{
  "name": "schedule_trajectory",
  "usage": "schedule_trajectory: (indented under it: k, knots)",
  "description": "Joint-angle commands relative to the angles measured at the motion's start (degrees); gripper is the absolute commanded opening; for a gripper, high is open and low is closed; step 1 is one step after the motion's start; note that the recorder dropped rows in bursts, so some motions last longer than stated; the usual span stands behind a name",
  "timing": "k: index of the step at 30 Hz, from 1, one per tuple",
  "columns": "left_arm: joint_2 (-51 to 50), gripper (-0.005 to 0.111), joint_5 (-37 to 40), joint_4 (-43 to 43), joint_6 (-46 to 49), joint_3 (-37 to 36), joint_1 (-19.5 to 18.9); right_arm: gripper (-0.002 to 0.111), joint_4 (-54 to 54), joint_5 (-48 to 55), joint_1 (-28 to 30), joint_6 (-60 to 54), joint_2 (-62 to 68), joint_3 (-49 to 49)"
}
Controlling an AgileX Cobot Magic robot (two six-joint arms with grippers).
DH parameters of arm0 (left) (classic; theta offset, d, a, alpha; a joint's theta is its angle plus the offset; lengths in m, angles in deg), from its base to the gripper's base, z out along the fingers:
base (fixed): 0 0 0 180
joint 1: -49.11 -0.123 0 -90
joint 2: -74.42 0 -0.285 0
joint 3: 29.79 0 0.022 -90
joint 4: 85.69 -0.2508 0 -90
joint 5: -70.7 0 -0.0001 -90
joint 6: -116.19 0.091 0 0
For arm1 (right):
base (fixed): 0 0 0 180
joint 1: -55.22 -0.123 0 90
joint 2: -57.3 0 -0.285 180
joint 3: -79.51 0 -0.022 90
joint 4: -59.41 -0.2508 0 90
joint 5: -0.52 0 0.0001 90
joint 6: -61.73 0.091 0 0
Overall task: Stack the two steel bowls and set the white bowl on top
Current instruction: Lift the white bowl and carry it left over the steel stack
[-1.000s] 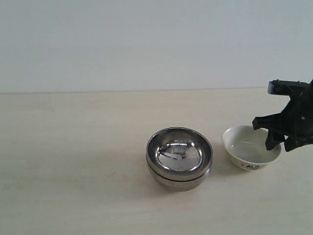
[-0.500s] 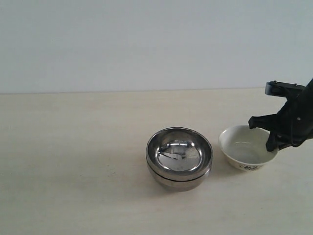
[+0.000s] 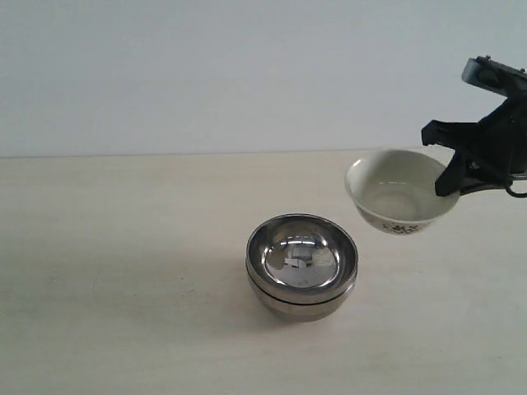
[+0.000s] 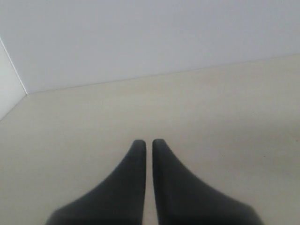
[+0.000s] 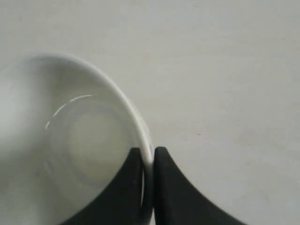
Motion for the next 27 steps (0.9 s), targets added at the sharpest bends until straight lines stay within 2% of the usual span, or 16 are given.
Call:
schedule_trajectory:
  k: [1, 15, 27]
  knots:
    - [0.2, 0.004, -0.4, 0.4, -0.6, -0.2, -0.1, 0.0, -8.2, 2.9, -0.8, -4.4, -2.4, 0.1]
    - [0.2, 0.004, -0.4, 0.4, -0.6, -0.2, -0.1, 0.0, -9.6, -0.2, -11.9, -4.7, -2.5, -0.4]
    - [0.2, 0.004, -0.4, 0.4, -0.6, -0.2, -0.1, 0.0, -9.8, 0.4, -12.5, -4.6, -2.5, -0.4]
